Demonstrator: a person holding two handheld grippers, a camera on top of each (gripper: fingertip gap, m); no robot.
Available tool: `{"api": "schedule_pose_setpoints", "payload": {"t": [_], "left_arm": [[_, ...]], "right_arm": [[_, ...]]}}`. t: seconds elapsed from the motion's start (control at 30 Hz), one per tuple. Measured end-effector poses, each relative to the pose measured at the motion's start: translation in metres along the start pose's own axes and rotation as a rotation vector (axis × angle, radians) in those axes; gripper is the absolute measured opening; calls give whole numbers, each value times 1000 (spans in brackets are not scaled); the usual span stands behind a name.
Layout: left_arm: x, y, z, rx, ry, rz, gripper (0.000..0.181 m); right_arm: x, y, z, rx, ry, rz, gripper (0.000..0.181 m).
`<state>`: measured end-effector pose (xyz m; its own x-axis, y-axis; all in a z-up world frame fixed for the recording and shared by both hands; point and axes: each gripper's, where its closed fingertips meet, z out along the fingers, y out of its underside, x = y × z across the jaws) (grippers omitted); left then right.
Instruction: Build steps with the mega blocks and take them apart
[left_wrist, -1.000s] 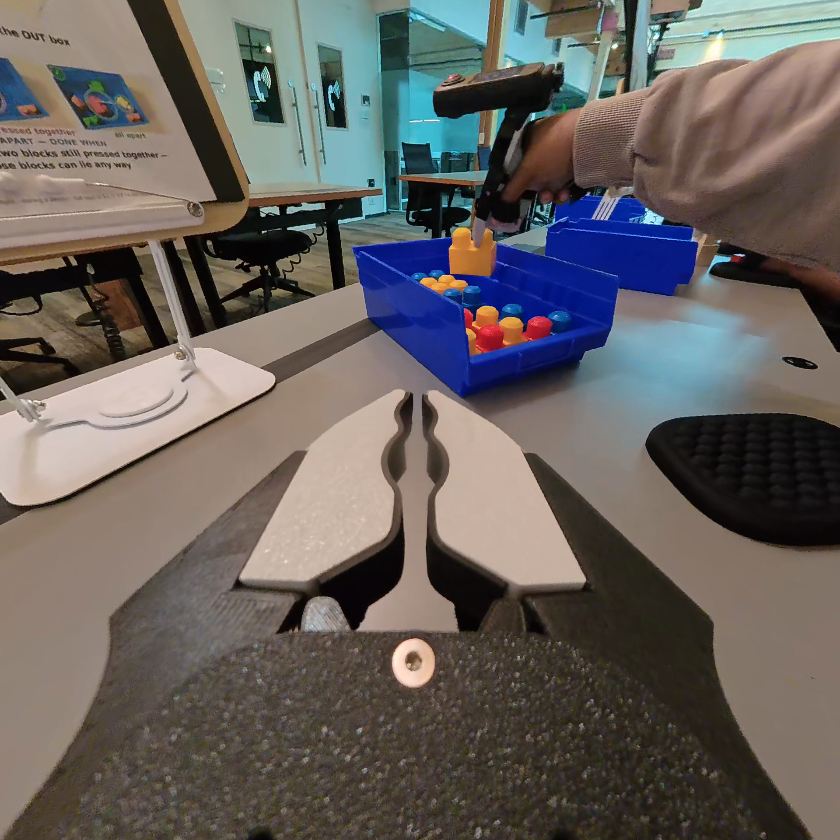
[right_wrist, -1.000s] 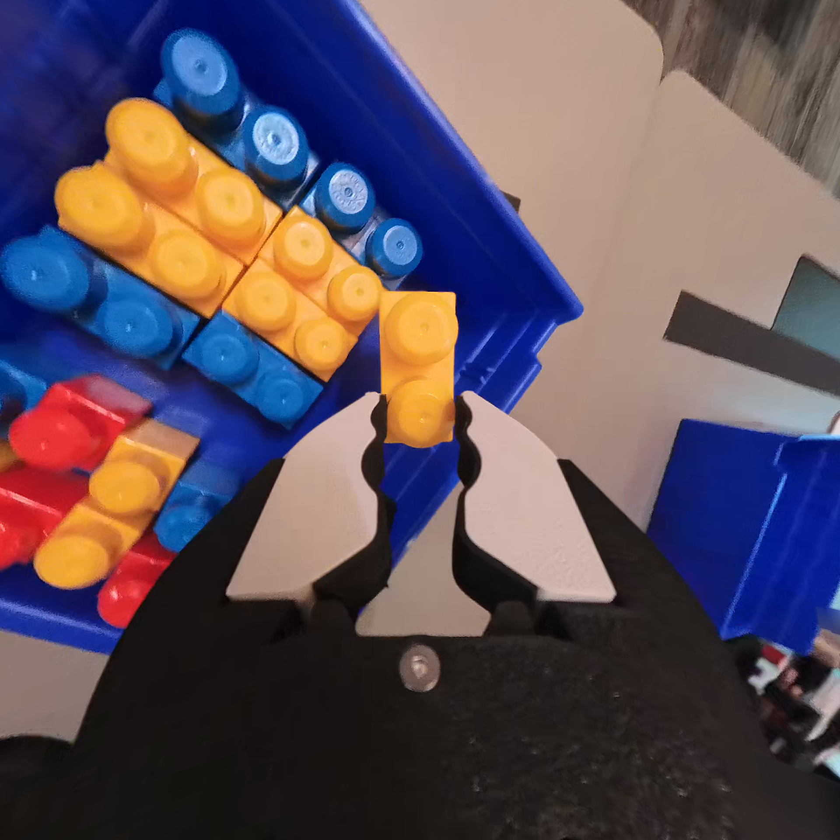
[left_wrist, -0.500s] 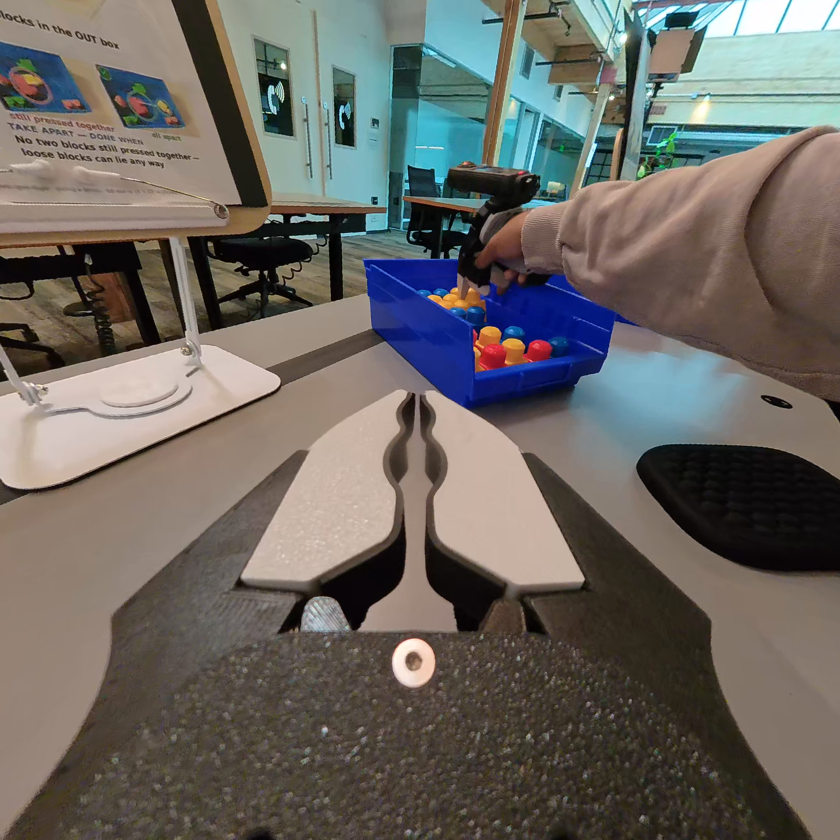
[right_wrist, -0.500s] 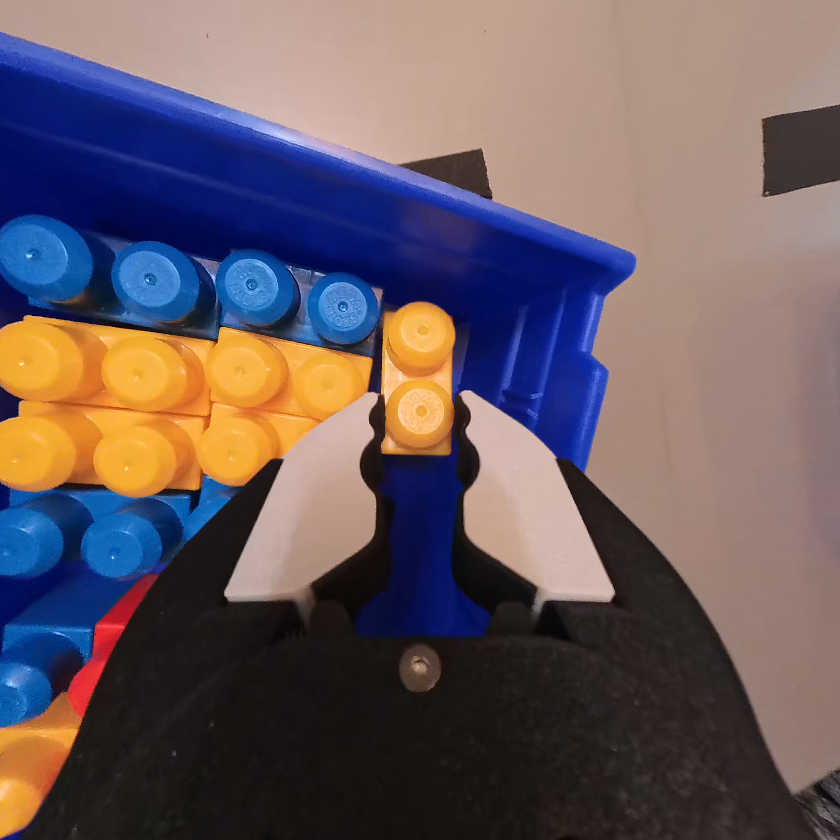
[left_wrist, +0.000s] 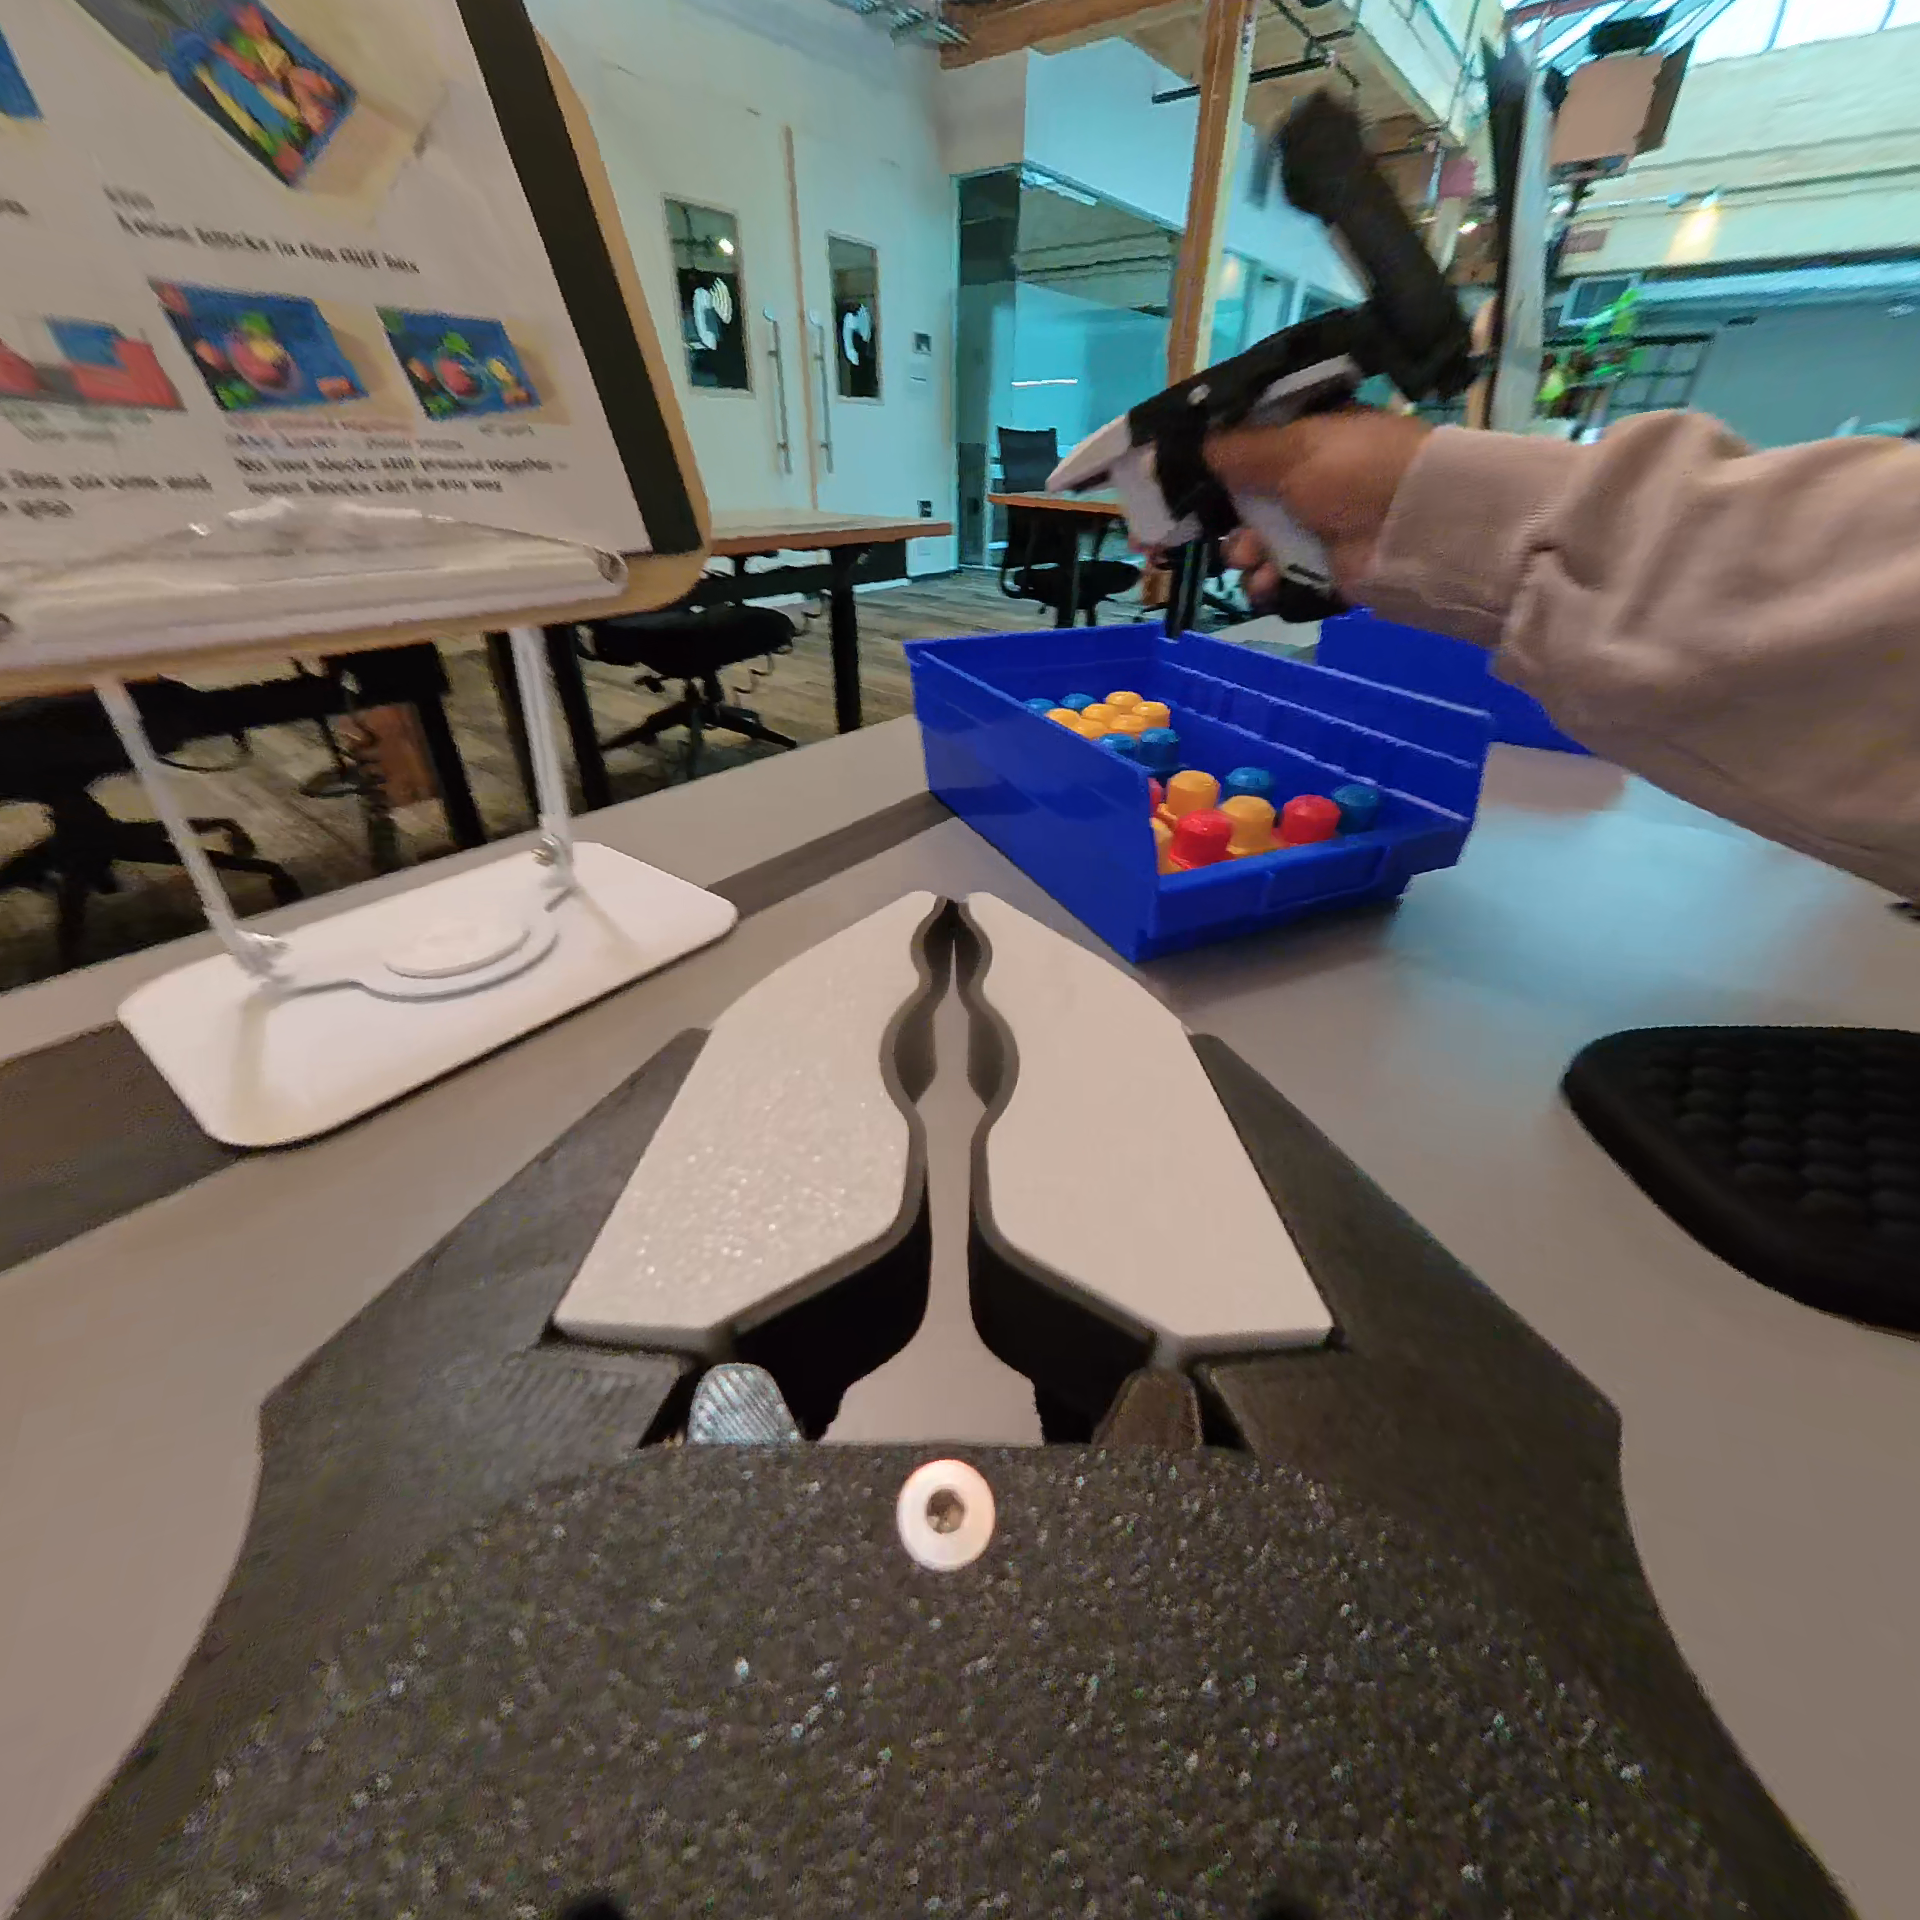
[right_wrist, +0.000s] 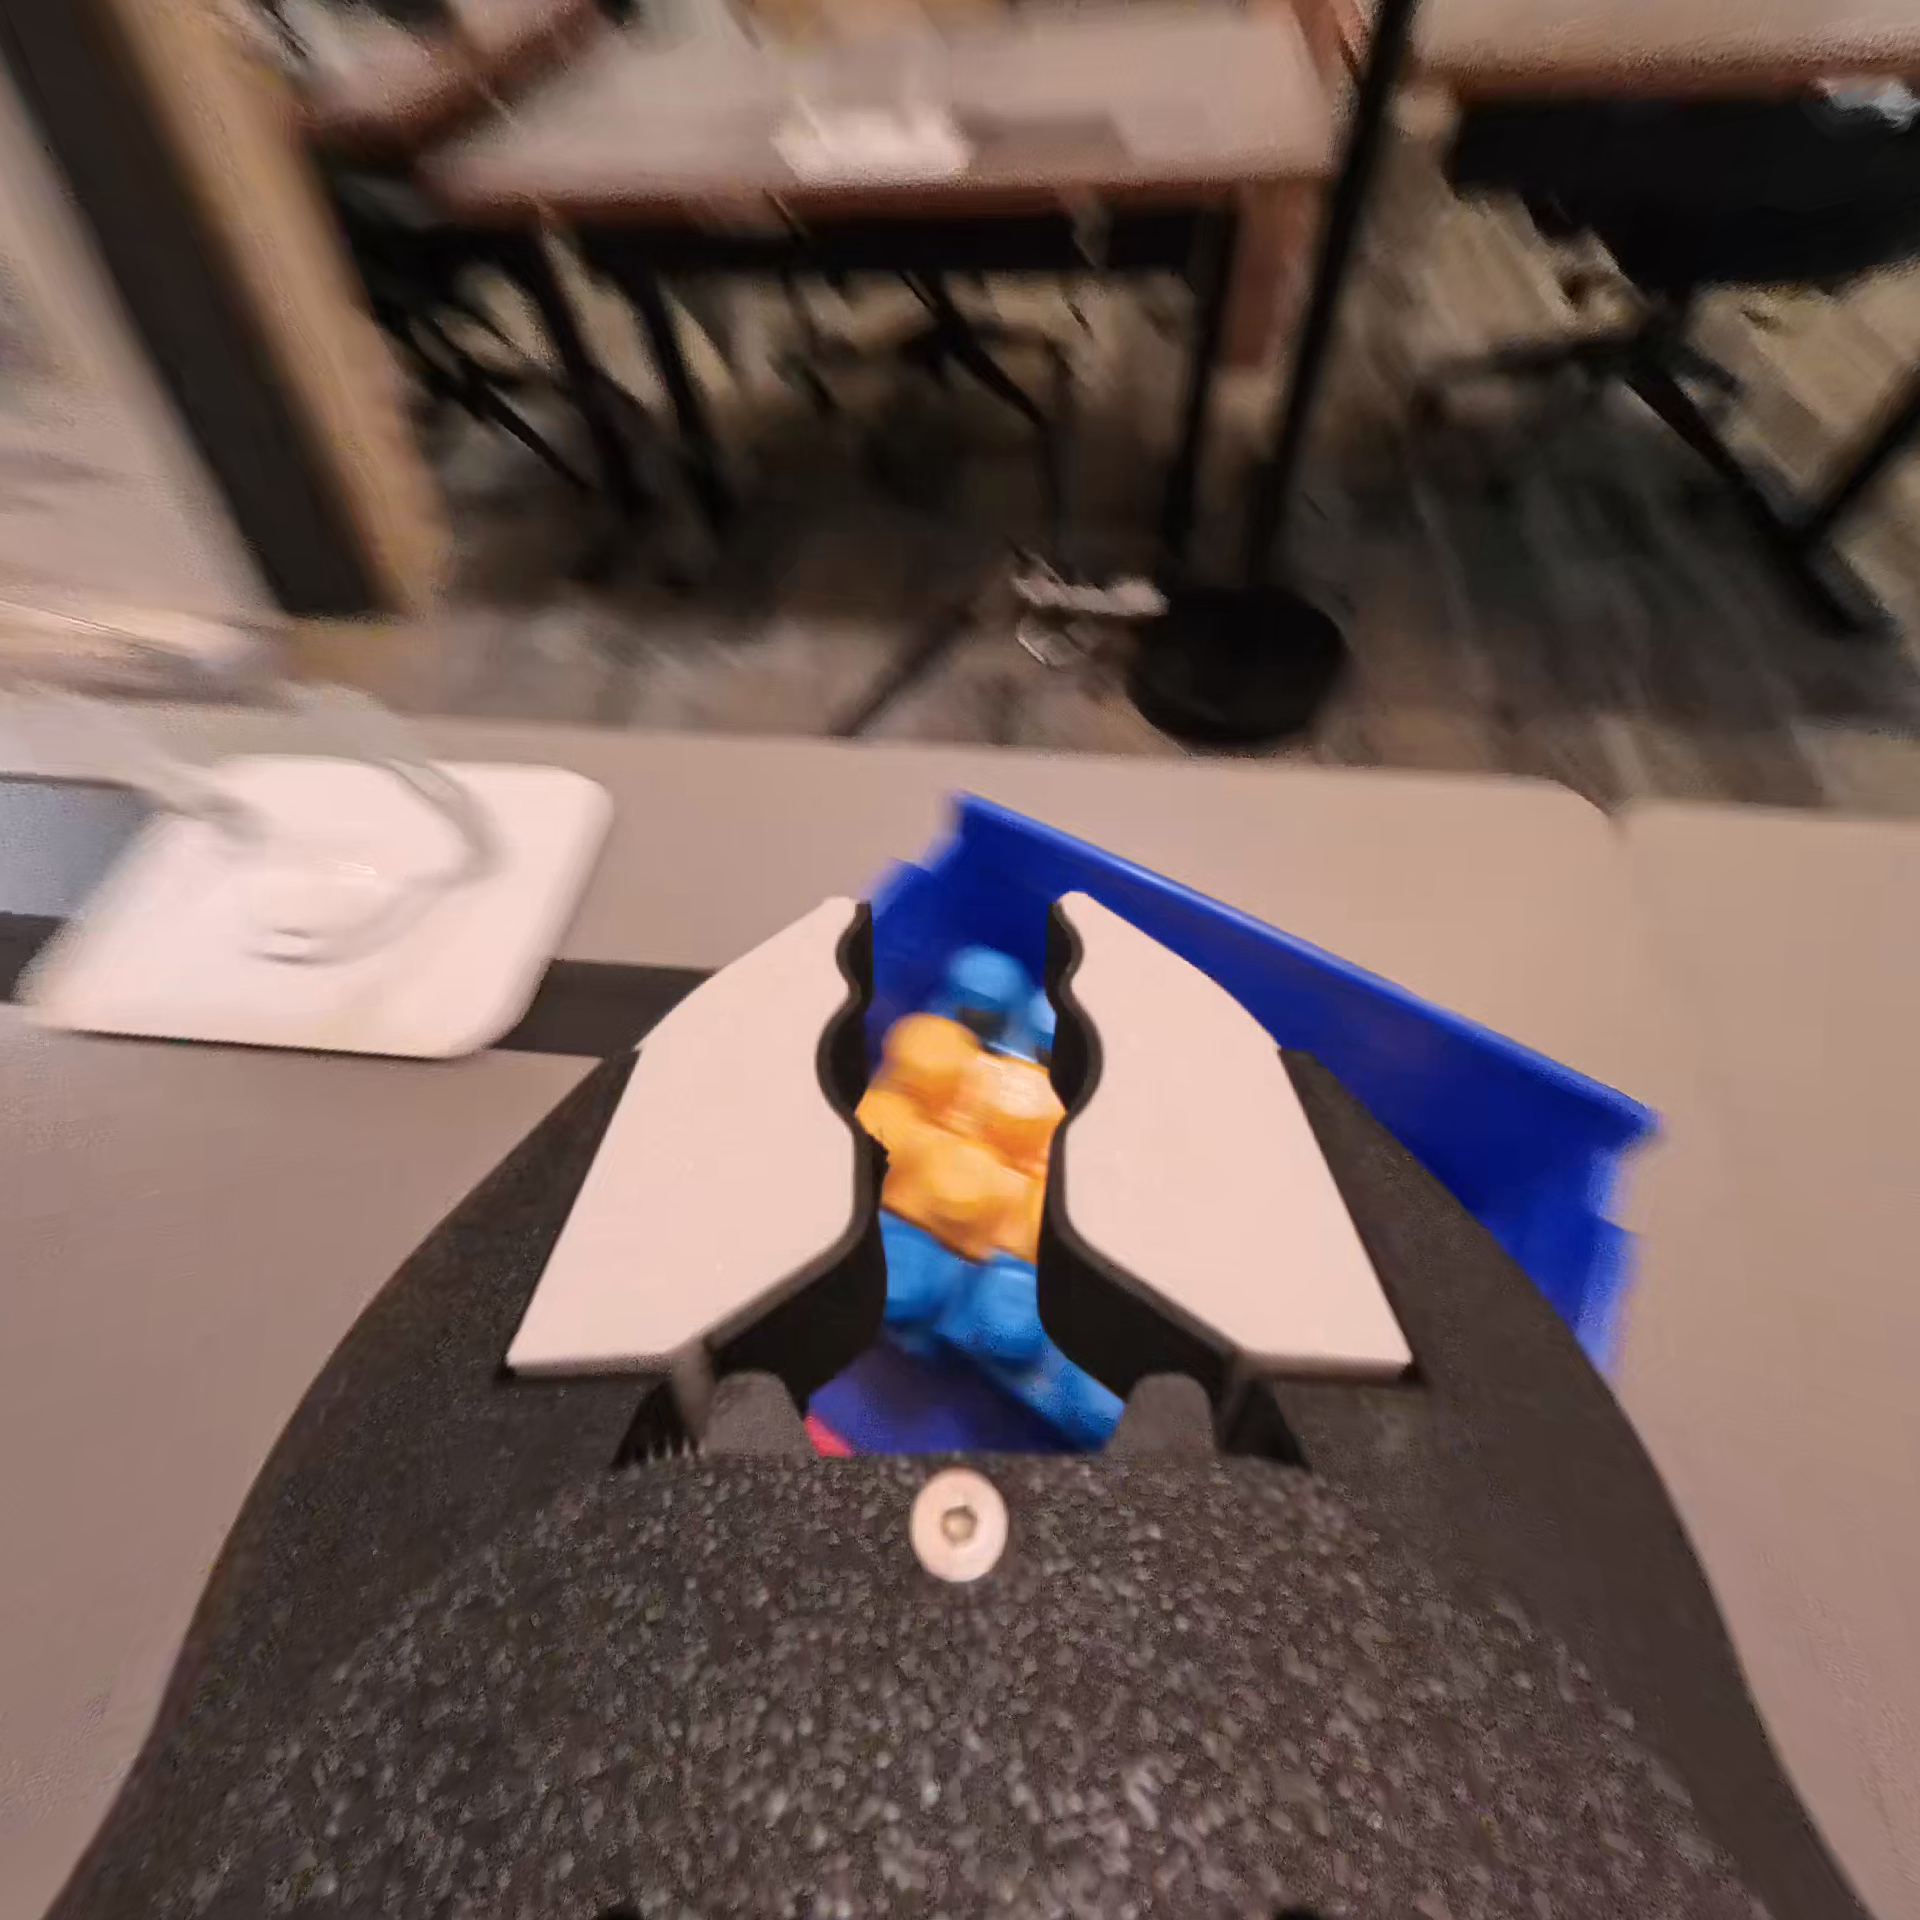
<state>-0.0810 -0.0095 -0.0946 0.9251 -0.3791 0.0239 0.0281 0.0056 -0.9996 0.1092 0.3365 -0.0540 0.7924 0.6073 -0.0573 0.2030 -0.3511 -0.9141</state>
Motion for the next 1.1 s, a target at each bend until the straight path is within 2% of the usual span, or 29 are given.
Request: {"api": "schedule_pose_setpoints", "payload": {"t": [0.1,0.3,0.4,0.5,0.63,0.77,0.83,0.93,1.03,1.1], "left_arm": [[-10,-12,-7,28,-56,54,0],[-54,-41,-36,96,-194,44,0],[-94,-50,-63,107,-347,43,0],[-142,-50,-99,80,-515,49,0],[-213,-33,-152,-24,-729,-12,16],[-279,-8,-176,-156,-862,-82,36],[-314,6,-180,-246,-922,-78,45],[-357,33,-171,-353,-925,-136,51],[-386,59,-160,-404,-887,-213,58],[-397,71,-155,-417,-875,-251,61]], "right_arm": [[-63,-12,-35,155,-206,35,27],[-162,35,-76,315,-451,-89,15],[-188,60,-81,386,-466,-154,7],[-199,75,-79,422,-458,-149,0],[-202,90,-74,364,-477,-118,0],[-219,104,-77,309,-585,-116,0],[-234,112,-80,283,-654,-145,0],[-252,122,-86,272,-708,-251,0],[-262,130,-92,261,-746,-329,1],[-264,132,-94,253,-768,-315,1]]}}
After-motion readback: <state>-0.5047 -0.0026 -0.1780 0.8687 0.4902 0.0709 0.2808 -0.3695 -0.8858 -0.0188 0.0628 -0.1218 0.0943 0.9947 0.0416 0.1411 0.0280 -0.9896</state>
